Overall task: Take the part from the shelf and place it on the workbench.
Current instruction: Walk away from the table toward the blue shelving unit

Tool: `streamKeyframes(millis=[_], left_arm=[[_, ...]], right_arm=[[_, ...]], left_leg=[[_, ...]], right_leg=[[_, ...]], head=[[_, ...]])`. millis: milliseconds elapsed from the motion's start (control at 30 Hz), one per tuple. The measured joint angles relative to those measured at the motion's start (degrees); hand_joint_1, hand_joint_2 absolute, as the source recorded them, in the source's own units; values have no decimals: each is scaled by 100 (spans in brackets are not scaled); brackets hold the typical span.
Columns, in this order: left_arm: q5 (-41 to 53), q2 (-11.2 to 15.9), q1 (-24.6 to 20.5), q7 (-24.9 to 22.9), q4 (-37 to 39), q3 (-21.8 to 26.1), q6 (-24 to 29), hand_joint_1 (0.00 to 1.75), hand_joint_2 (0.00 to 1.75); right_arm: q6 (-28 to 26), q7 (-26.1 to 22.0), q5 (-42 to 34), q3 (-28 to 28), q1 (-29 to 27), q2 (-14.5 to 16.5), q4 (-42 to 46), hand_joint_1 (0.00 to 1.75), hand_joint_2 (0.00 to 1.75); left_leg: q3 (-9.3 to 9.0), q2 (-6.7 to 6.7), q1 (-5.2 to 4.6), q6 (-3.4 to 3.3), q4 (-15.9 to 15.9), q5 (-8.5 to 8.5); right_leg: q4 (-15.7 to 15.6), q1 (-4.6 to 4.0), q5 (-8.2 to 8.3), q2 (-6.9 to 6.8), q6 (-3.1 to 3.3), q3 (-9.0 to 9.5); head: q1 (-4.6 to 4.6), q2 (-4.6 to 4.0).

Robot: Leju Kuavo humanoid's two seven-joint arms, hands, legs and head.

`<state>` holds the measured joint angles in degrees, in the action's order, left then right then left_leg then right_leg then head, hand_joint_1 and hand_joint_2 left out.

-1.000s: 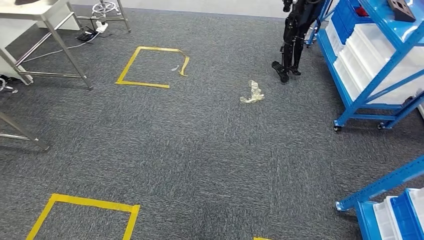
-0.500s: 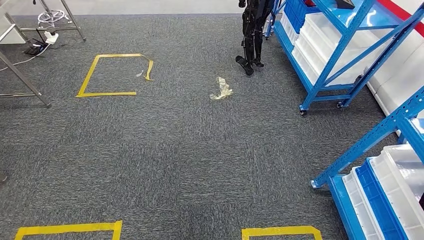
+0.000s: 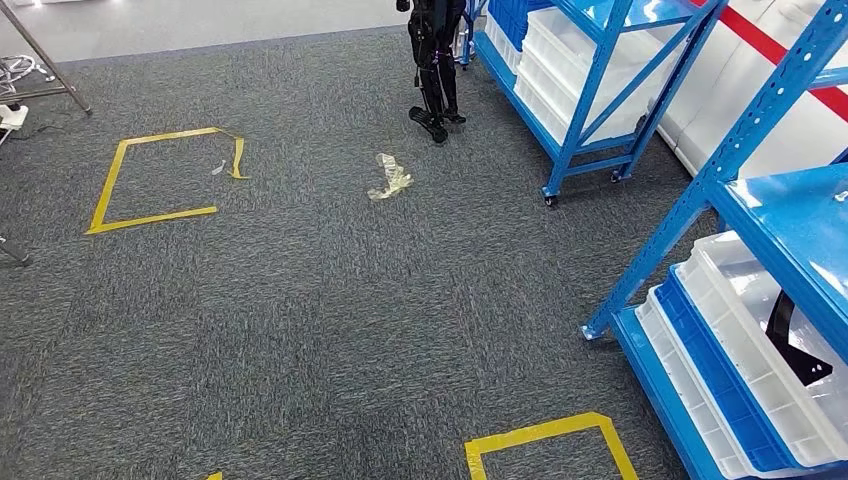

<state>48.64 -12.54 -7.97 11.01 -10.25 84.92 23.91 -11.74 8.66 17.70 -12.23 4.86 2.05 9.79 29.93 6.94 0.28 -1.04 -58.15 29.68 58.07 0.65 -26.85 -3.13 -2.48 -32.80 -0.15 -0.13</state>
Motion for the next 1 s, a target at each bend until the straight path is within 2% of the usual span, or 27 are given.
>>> streamKeyframes(millis=[33, 100, 133, 167, 200, 233, 267, 300, 367, 400, 433, 467, 500, 533, 567, 633, 667, 700, 733, 767, 800, 833, 867, 900, 933, 967, 1000], left_arm=[[11, -2, -5, 2, 0, -1, -4, 0, 0], [32, -5, -2, 2, 0, -1, -7, 0, 0], [40, -5, 3, 2, 0, -1, -8, 0, 0], [42, -4, 11, 2, 0, -1, -8, 0, 0], [42, -3, 17, 1, 0, -1, -7, 0, 0], [41, -2, 23, 1, 0, -1, -7, 0, 0], [41, 0, 26, 1, 0, -1, -7, 0, 0], [41, 2, 27, 1, 0, -1, -7, 0, 0], [42, 2, 29, 1, 0, -1, -7, 0, 0], [43, 2, 29, 1, 0, -2, -8, 0, 0], [45, 1, 29, 1, 0, -3, -10, 0, 0], [49, 0, 27, 1, 0, -4, -11, 0, 0], [53, 1, 26, 1, 0, -5, -13, 0, 0], [57, 1, 23, 1, 0, -6, -15, 0, 0], [59, 2, 22, 2, 0, -7, -17, 0, 0], [64, 2, 27, 3, -1, -7, -17, 0, 0], [66, 3, 33, 3, -1, -7, -13, 0, 0], [67, 4, 38, 2, -1, -7, -7, 0, 0], [67, 7, 41, 2, 0, -7, -1, 0, 0], [67, 10, 42, 1, 0, -7, 3, 0, 0], [66, 12, 41, 1, 0, -7, 5, 0, 0], [64, 12, 41, -2, 0, -7, 7, 0, 0], [63, 12, 41, -6, 0, -7, 7, 0, 0], [62, 13, 43, -12, -1, -7, 6, 0, 0], [61, 15, 44, -18, -1, -7, 3, 0, 0], [62, 17, 42, -24, -1, -8, -2, 0, 0], [63, 18, 36, -28, -1, -9, -9, 0, 0]], right_arm=[[-1, -7, -4, 2, -19, -6, 0, 0, 0], [-3, -20, -11, 6, -33, -15, 0, 0, 0], [-4, -27, -13, 8, -31, -13, 0, 0, 0], [-4, -33, -13, 8, -28, -9, 0, 0, 0], [-4, -38, -14, 8, -30, -5, 0, 0, 0], [-4, -40, -14, 9, -39, -4, 0, 0, 0], [-4, -42, -14, 9, -50, -5, 0, 0, 0], [-4, -42, -15, 10, -58, -7, 0, 0, 0], [-4, -43, -15, 10, -56, -7, 0, 0, 0], [-4, -44, -15, 10, -48, -6, 0, 0, 0], [-4, -46, -15, 10, -44, -6, 0, 0, 0], [-4, -47, -16, 11, -45, -7, 0, 0, 0], [-6, -48, -18, 12, -54, -8, 0, 0, 0], [-9, -48, -20, 14, -67, -10, 0, 0, 0], [-13, -48, -22, 18, -78, -11, 0, 0, 0], [-19, -48, -21, 35, -74, -5, 0, 0, 0], [-21, -48, -17, 45, -67, 0, 0, 0, 0], [-21, -48, -10, 56, -62, 3, 0, 0, 0], [-22, -48, -3, 63, -67, 3, 0, 0, 0], [-22, -48, 10, 69, -76, 2, 0, 0, 0], [-22, -48, 24, 73, -84, 0, 0, 0, 0], [-22, -48, 40, 76, -86, -2, 0, 0, 0], [-22, -48, 59, 78, -78, -3, 0, 0, 0], [-22, -48, 73, 78, -62, -3, 0, 0, 0], [-22, -47, 86, 78, -47, -3, 0, 0, 0], [-22, -44, 96, 79, -38, -4, 0, 0, 0], [-22, -38, 101, 79, -36, -9, 0, 0, 0]], left_leg=[[-11, -68, 16, 37, -32, 43], [120, -379, 43, 85, -385, 303], [262, -547, 47, 89, -702, 490], [462, -640, 48, 88, -1107, 681], [638, -686, 48, 88, -1443, 798], [746, -704, 49, 87, -1616, 804], [770, -716, 56, 87, -1604, 704], [664, -740, 72, 87, -1329, 492], [342, -970, 129, 95, -562, 86], [229, -1081, 145, 93, -289, -20], [179, -1161, 141, 75, -156, -50], [173, -1158, 118, 44, -124, -42], [172, -1086, 95, -3, -118, -59], [162, -1019, 80, -55, -97, -80], [153, -947, 74, -104, -73, -99], [142, -783, 63, -181, -40, -116], [147, -696, 51, -203, -38, -110], [150, -606, 40, -213, -39, -106], [153, -521, 33, -216, -39, -102], [153, -444, 30, -214, -40, -97], [148, -375, 29, -206, -40, -91], [137, -313, 29, -193, -41, -82], [123, -255, 14, -169, -43, -66], [105, -203, 1, -137, -46, -45], [83, -154, -12, -103, -47, -26], [57, -98, -21, -70, -40, -11], [27, -40, -15, -37, -28, 1]], right_leg=[[-15, 23, 8, 65, 37, 6], [-40, 81, 38, 196, 129, 38], [-40, 80, 44, 256, 156, 29], [-38, 71, 50, 327, 180, 22], [-36, 63, 50, 406, 187, 18], [-33, 57, 50, 487, 187, 19], [-28, 55, 49, 575, 185, 24], [-23, 57, 49, 657, 182, 34], [12, 42, 39, 809, 157, 28], [27, 34, 36, 875, 129, 8], [34, 28, 40, 934, 92, -20], [30, 23, 52, 995, 44, -59], [9, 38, 69, 1053, 0, -90], [32, 46, 66, 1010, -31, -122], [130, 44, 17, 892, -43, -187], [665, 38, -240, 550, -12, -447], [1058, 31, -409, 452, 5, -643], [1420, 33, -542, 411, 7, -818], [1635, 36, -606, 391, -10, -917], [1629, 42, -584, 371, -47, -899], [1384, 49, -486, 334, -93, -756], [972, 54, -350, 243, -135, -518], [562, 45, -223, 95, -151, -284], [251, 29, -125, -25, -139, -102], [80, 10, -71, -110, -108, -4], [37, -16, -50, -123, -65, 6], [25, -28, -38, -56, -26, -3]], head=[[-12, 0], [-38, 0], [-51, 0], [-54, 0], [-55, 0], [-55, 0], [-56, 0], [-56, 0], [-57, 0], [-50, 0], [-46, 0], [-40, 0], [-34, 0], [-36, 0], [-23, 0], [6, 0], [20, 0], [24, 0], [23, 0], [26, 0], [28, 0], [32, 0], [33, 0], [28, 0], [21, 0], [13, 0], [8, 0]])
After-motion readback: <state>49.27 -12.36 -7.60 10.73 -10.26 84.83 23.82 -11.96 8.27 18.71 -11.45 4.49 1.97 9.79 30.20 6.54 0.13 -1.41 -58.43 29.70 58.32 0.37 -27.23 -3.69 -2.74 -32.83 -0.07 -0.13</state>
